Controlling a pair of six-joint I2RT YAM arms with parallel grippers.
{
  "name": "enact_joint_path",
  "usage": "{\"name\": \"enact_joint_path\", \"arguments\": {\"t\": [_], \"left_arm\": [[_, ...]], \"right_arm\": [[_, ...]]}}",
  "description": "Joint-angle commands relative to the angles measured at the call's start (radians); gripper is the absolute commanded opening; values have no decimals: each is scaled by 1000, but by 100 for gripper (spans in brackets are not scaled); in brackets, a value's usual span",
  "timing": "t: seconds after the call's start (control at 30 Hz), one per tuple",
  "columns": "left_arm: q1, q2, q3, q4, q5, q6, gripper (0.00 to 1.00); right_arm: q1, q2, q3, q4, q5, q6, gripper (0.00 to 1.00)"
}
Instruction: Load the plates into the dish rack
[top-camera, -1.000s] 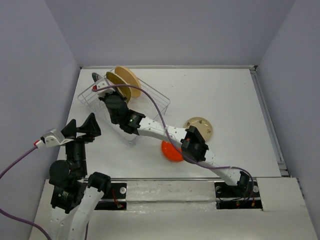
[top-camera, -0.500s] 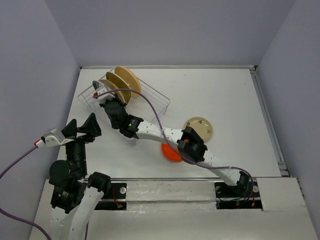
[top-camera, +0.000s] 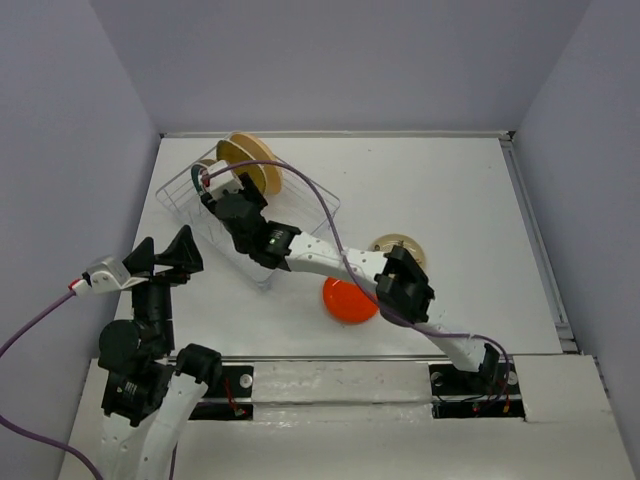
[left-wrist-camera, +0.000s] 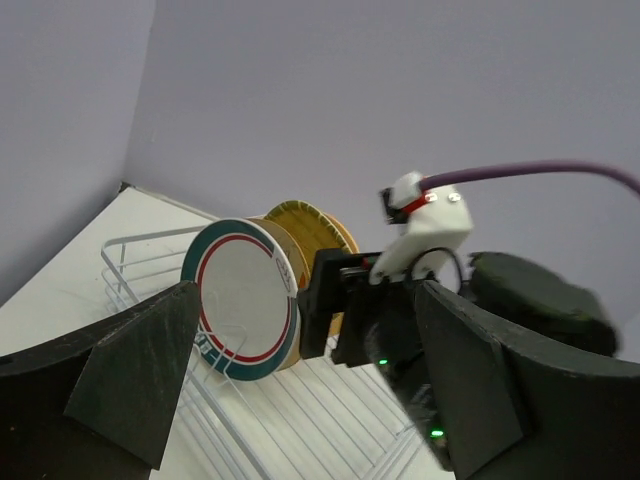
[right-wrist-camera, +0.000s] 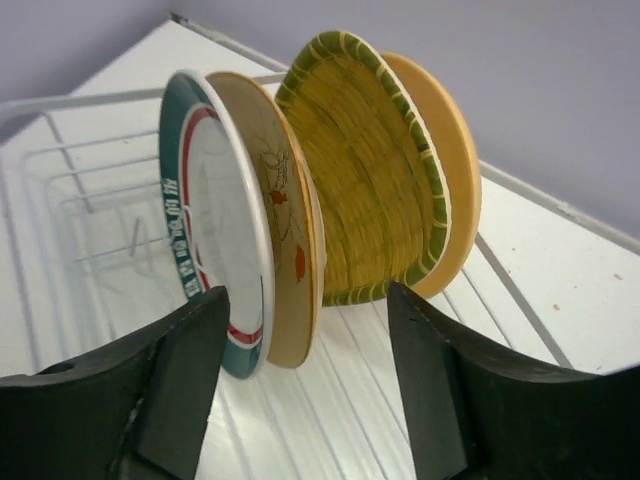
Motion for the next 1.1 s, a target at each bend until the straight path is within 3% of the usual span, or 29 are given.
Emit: {"name": "enact_joint_path", "arguments": {"t": [0.0, 0.2, 0.4, 0.57, 0.77, 0.9, 1.07], "left_arm": [[-3, 34, 7, 59, 17, 0, 99], [-3, 92, 10, 50, 87, 5, 99], [-2, 106, 10, 54, 135, 5, 99], [-2, 107, 8, 57, 161, 3, 99], [-6, 97, 8, 53, 170, 8, 99], [-14, 92, 8, 53, 176, 14, 99], [-17, 84, 8, 53, 178, 15, 99]], "right_arm": [[4, -337, -134, -37, -94, 202, 72], [-114, -759, -747, -101, -310, 550, 73], [-537, -1274, -1449, -133, -605, 906, 70], [-715, -1603, -1684, -311, -567, 1006, 69], [-800, -1691, -1850, -321, -624, 1095, 65], [-823, -1590, -1877, -249, -696, 1112, 55], [-832, -1424, -1899, -94, -770, 1142, 51]]}}
